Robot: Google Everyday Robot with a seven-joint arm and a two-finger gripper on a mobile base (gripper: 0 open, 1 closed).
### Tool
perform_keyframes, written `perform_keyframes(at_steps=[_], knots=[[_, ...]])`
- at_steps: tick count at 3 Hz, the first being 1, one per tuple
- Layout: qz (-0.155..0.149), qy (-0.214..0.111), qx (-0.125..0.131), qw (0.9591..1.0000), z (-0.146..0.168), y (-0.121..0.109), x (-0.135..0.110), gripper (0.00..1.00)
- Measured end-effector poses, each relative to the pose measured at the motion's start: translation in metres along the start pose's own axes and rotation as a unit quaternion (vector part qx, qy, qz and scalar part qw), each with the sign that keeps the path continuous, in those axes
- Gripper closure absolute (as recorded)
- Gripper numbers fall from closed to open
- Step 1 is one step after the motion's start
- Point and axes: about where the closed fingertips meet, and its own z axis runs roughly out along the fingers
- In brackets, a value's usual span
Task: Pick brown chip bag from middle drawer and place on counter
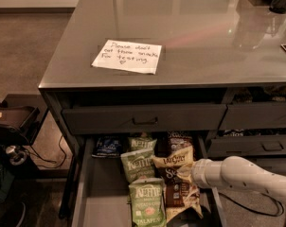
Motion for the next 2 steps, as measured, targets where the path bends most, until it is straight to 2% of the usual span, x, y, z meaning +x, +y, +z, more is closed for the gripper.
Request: perform_keyframes(at_steps=[1, 2], knots=[[-0.009, -0.019, -0.004, 0.9998, -0.027, 0.004, -0.027, 1.00], [-0.025, -0.021, -0.014, 0.9994, -0.061, 0.004, -0.057, 1.00]])
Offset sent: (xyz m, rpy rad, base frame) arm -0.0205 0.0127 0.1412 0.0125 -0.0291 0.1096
